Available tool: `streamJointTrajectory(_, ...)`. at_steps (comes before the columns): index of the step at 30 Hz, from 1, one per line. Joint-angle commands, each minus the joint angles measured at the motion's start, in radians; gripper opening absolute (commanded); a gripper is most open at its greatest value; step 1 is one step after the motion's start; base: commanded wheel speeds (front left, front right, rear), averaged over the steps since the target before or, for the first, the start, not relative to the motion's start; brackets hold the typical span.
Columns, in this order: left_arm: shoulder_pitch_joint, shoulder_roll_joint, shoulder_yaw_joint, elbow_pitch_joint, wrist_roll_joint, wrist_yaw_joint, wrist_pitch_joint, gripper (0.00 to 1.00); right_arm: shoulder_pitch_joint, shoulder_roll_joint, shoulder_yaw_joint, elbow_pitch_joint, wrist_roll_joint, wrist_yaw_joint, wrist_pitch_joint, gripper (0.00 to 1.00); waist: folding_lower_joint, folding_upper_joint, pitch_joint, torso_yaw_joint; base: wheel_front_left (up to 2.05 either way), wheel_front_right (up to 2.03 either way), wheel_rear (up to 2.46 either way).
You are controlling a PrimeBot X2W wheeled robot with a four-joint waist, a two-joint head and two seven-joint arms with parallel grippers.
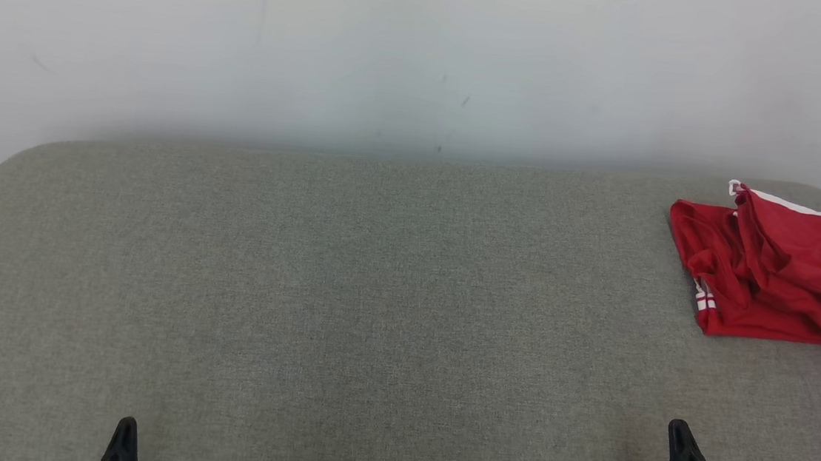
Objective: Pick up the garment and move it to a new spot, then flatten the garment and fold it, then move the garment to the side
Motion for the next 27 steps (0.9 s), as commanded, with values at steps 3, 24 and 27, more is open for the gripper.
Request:
streamJointTrajectory(3, -0.028, 0.001, 0.006, -0.010, -0.074, 0.000, 0.015, 0.00, -0.028, 0.001, -0.011, -0.014, 0.072, 0.000, 0.014, 0.00, -0.0001, 0.0000, 0.001, 0.000, 0.00, 0.00, 0.00)
streamJointTrajectory(24, -0.081, -0.004, 0.012, 0.010, -0.423, 0.001, 0.103, 0.00, -0.070, 0.014, -0.044, -0.006, 0.409, 0.000, 0.098, 0.00, -0.0001, 0.0000, 0.004, 0.000, 0.00, 0.00, 0.00)
streamJointTrajectory(27, -0.087, -0.004, 0.013, 0.012, -0.467, 0.001, 0.115, 0.00, -0.075, 0.016, -0.048, -0.005, 0.450, -0.001, 0.109, 0.00, -0.0001, 0.0000, 0.004, 0.000, 0.00, 0.00, 0.00)
